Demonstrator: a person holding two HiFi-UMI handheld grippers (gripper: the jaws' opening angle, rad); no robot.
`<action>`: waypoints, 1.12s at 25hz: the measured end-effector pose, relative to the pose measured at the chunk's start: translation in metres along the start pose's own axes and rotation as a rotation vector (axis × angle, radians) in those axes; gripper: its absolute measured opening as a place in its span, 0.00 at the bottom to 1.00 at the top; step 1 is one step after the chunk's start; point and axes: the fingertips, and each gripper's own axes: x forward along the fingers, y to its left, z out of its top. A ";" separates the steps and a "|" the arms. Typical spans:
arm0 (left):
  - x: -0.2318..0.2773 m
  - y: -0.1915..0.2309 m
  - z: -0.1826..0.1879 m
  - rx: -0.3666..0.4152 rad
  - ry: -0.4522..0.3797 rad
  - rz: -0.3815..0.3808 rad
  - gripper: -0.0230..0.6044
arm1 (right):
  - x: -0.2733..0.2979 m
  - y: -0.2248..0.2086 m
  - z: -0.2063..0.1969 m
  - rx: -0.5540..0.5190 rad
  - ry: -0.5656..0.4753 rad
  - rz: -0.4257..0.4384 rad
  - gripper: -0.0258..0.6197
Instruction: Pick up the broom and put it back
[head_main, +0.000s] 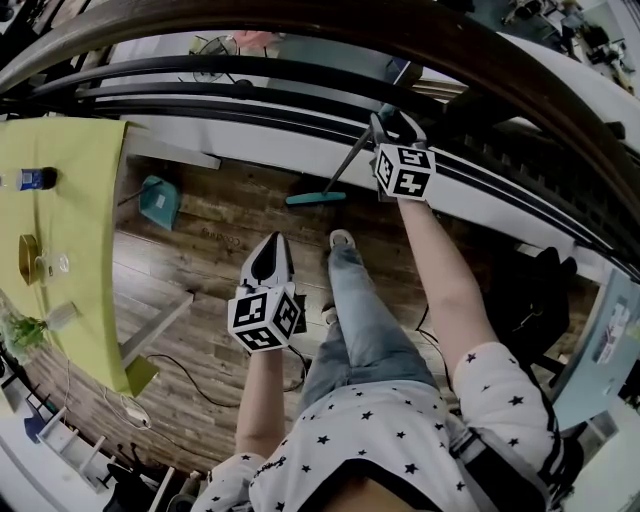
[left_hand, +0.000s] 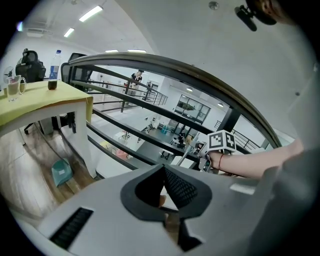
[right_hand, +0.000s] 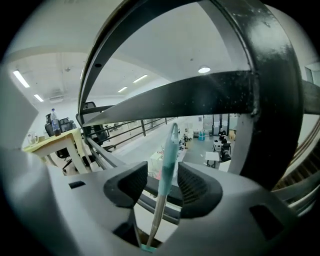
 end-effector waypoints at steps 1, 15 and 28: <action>0.000 0.000 0.000 -0.001 0.001 0.001 0.06 | 0.003 -0.002 0.001 0.003 0.001 -0.006 0.32; -0.002 -0.004 0.000 0.018 0.005 -0.005 0.06 | 0.014 -0.008 0.000 0.047 0.027 0.021 0.17; -0.027 -0.008 -0.001 0.007 -0.019 -0.008 0.06 | -0.025 0.007 -0.008 0.068 0.007 0.018 0.16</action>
